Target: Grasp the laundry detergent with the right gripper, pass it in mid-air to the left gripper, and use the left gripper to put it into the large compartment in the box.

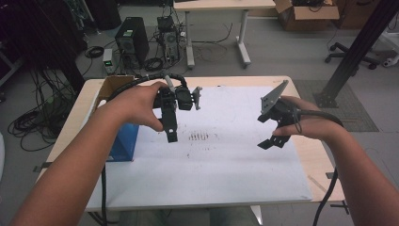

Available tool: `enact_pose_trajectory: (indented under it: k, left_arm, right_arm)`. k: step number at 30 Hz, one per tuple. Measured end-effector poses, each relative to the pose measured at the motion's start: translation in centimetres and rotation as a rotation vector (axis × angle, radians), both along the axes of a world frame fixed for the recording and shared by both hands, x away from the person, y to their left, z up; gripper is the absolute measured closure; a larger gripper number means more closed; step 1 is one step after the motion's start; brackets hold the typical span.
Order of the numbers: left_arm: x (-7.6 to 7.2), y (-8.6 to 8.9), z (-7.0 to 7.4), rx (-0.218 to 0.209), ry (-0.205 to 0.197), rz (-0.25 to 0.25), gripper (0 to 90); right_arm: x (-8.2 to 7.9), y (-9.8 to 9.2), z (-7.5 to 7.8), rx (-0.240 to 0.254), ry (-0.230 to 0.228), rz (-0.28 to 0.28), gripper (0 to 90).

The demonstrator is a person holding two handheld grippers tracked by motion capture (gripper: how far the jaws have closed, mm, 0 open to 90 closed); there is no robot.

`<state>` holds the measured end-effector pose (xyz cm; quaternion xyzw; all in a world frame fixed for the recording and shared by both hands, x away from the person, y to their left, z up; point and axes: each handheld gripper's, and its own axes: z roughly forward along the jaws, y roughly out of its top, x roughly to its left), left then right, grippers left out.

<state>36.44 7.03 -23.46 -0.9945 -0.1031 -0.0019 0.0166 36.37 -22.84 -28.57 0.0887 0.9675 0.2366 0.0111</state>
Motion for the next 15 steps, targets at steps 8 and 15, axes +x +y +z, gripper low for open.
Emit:
enact_pose_trajectory:
  k: [8, 15]
  left_arm:
    - [0.05, 0.09, -0.13, 0.006, -0.003, -0.005, 0.2]
    - [-0.08, 0.23, -0.03, 0.004, -0.002, 0.004, 0.3]
  right_arm:
    - [0.02, 0.30, -0.04, 0.002, 0.001, 0.002, 3.7]
    - [0.02, 0.47, 0.10, 0.002, -0.005, 0.004, 3.6]
